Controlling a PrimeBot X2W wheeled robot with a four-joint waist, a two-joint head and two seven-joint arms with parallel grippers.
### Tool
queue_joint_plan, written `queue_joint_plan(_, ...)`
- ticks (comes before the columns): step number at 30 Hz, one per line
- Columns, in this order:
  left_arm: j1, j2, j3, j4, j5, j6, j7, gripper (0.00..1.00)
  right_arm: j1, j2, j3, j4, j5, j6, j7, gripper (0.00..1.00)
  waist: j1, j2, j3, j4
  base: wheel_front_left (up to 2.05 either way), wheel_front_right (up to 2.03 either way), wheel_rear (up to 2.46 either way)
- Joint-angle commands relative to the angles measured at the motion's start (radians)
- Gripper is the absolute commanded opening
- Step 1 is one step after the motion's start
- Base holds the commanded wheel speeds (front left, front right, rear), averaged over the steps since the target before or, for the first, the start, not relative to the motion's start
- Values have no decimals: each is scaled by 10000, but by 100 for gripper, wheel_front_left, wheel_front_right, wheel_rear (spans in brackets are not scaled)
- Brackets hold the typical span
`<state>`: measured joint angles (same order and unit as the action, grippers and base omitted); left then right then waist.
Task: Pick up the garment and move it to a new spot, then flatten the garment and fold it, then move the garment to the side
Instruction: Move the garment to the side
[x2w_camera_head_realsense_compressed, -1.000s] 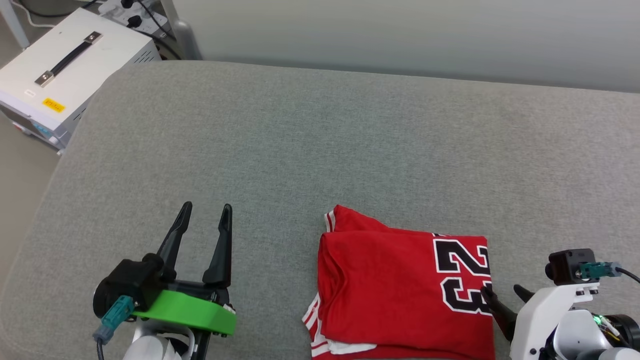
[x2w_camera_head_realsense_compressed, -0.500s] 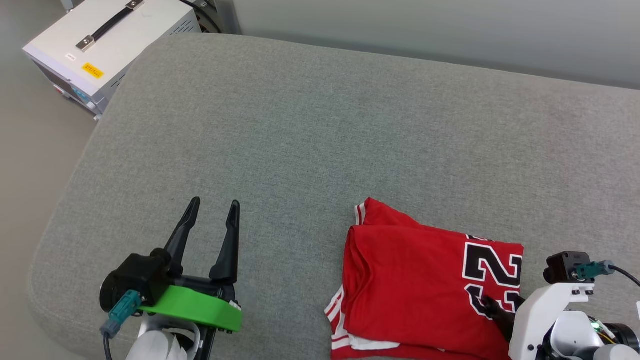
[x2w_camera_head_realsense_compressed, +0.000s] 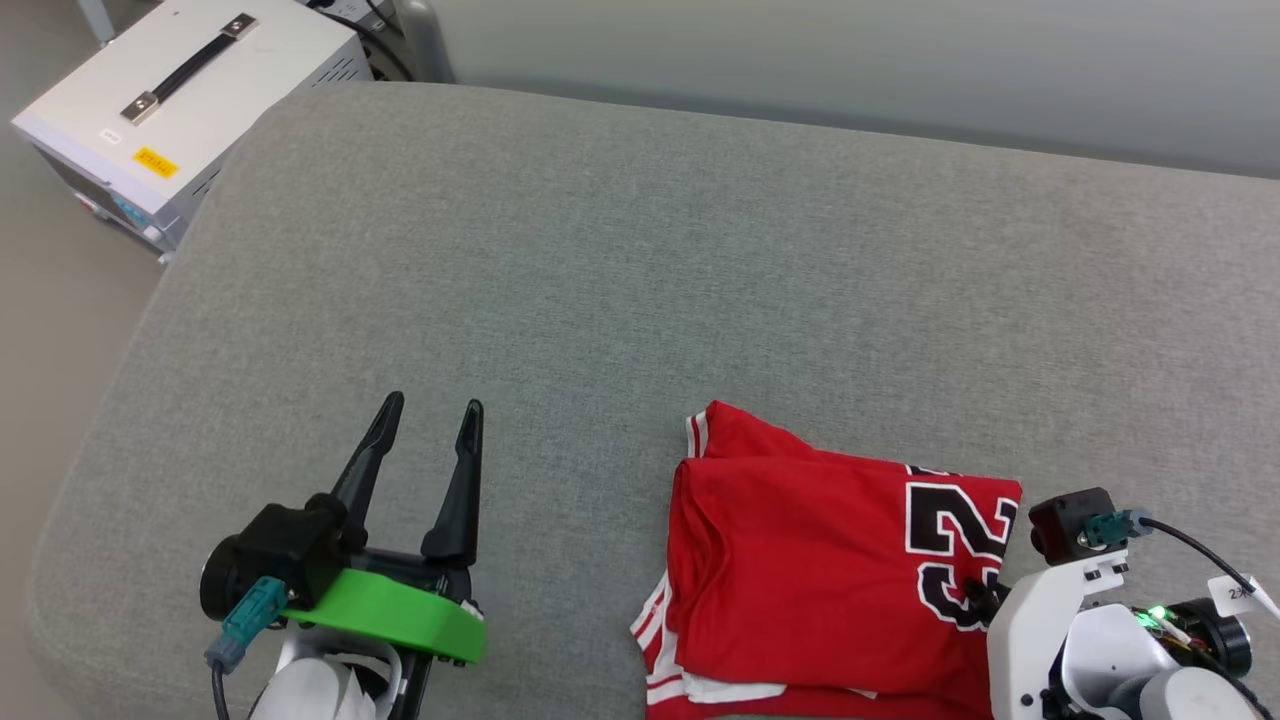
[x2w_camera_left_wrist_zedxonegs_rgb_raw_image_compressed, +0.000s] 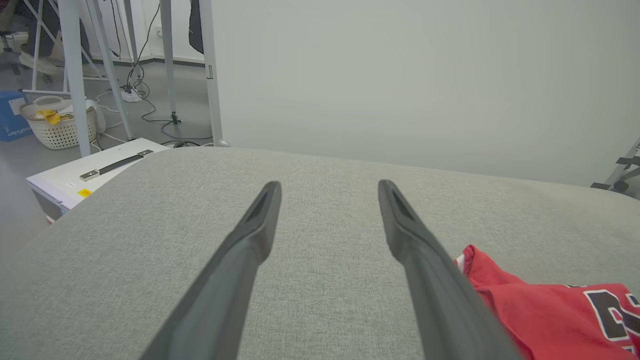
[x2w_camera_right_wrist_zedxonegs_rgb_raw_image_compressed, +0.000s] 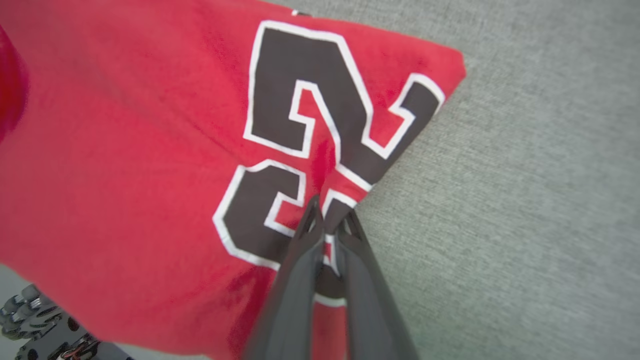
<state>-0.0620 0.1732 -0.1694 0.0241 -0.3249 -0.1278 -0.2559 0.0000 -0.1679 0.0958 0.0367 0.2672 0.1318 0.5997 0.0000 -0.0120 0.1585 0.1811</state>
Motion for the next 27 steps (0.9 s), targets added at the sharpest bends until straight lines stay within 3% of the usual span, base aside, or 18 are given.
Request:
queue_joint_plan(1,-30,26,-24,-7,144,-29,-59,100,-71,-297,59,-151,-197,-11,-97,0,0,120,-197,-379,0,0,0)
queue_joint_plan(8,34,24,-289,-118,216,-29,-59,100,-355,-1799,647,-1195,-843,-11,12,0,0,120,-388,-1517,0,0,0)
queue_joint_plan(17,-474,50,-856,-618,651,-29,-59,100,-1316,-4338,1116,-2059,-1170,-11,370,0,0,120,147,-3187,0,0,0)
queue_joint_plan(22,-999,252,-1151,-993,805,-29,-59,100,-1894,-5422,1126,-1822,-1120,-11,148,0,0,120,1032,-3940,0,0,0)
queue_joint_plan(27,-1568,700,-1397,-1271,887,-29,-59,100,-2547,-6105,1089,-899,-1345,-11,-615,0,0,120,2089,-4443,0,0,0)
